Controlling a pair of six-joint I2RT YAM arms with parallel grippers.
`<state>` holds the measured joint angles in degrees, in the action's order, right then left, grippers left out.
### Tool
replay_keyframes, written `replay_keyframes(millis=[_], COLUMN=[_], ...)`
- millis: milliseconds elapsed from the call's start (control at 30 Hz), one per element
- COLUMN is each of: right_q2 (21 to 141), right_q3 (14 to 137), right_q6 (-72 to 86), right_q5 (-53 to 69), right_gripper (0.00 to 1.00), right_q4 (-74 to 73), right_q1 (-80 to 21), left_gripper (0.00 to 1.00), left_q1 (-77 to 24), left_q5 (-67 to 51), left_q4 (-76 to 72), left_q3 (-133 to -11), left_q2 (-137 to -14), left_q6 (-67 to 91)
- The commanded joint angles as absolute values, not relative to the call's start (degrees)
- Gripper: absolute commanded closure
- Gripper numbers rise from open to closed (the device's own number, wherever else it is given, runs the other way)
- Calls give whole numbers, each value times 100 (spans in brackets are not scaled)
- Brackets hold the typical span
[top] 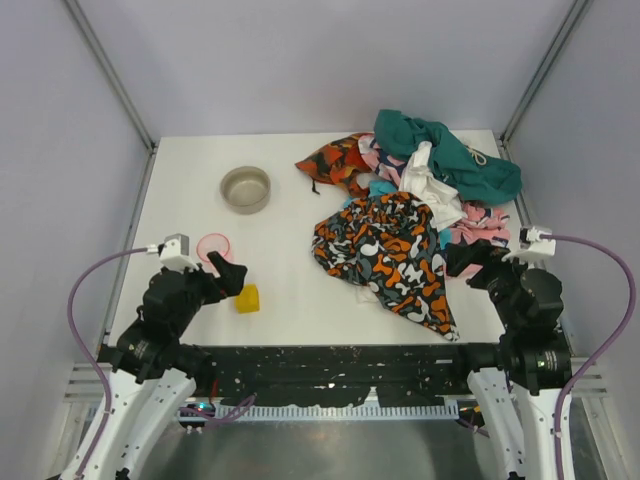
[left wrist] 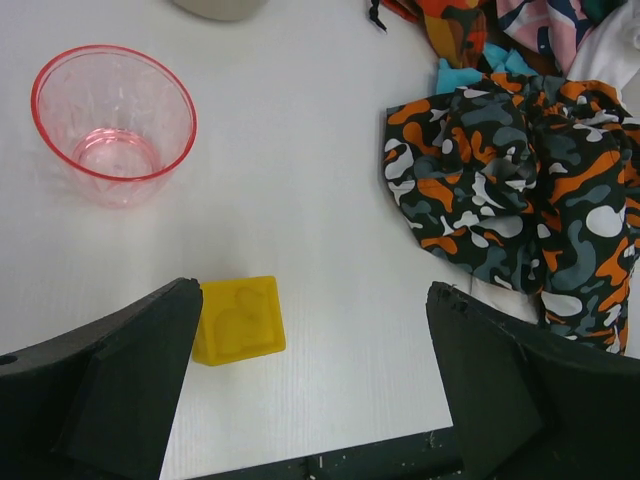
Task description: Pick out a specific cloth from the pile
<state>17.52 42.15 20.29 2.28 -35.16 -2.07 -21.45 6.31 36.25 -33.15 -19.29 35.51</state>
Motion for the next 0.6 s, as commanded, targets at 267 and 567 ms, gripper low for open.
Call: replay_keyframes(millis=[267, 567], right_q2=[4050, 7273], right_q3=[5361, 5792], right_q6=[1022, -2354], right_q5=[1638, -2282], right_gripper=[5, 5], right_q4=[-2655, -4006], right_q1=[-1841, -5167], left_gripper=[0, 0], left_q1=[-2118, -2109], left_q5=[457, 879], left_q4=[2839, 2962], left_q3=[-3112, -3006], left_q2=[-1828, -1767], left_q6=[3375, 3437])
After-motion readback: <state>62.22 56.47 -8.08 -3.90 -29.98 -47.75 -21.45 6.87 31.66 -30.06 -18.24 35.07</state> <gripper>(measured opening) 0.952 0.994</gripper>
